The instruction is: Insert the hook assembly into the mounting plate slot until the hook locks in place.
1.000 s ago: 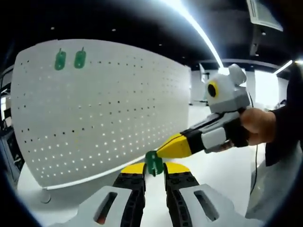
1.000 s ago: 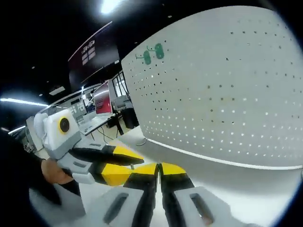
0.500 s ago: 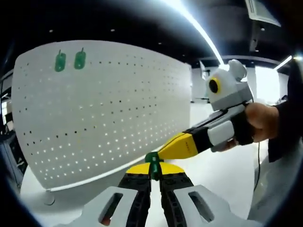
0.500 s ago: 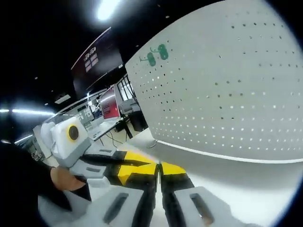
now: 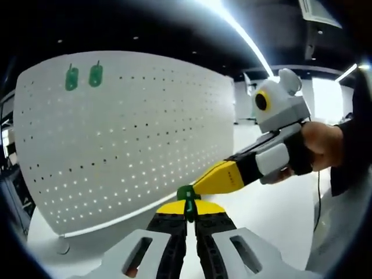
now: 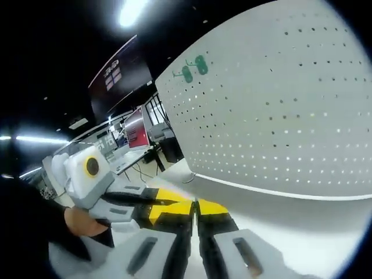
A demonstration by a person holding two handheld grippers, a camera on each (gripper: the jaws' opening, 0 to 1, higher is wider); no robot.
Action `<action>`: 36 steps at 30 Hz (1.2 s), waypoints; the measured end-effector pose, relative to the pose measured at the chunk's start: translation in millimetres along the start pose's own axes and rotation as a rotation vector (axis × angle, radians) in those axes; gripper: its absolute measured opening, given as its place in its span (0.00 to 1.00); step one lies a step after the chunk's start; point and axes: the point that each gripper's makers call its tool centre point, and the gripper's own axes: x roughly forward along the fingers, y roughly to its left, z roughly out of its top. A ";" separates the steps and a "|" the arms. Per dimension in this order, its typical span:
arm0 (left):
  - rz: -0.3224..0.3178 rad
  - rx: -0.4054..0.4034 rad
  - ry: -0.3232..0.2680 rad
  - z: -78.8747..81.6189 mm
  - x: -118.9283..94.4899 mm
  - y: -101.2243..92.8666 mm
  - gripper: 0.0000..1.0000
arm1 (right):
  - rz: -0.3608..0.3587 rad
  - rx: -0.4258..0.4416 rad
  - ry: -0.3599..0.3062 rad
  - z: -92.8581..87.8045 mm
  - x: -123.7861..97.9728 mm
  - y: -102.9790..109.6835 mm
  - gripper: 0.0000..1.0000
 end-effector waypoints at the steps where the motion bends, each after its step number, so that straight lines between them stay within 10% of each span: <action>1: 0.001 0.001 -0.001 0.3 0.1 0.3 0.04 | 0.001 0.001 -0.001 0.4 0.0 0.0 0.00; 36: 0.119 -0.050 -0.066 15.7 -19.3 35.5 0.03 | -0.059 -0.160 -0.059 24.6 -7.3 -3.4 0.25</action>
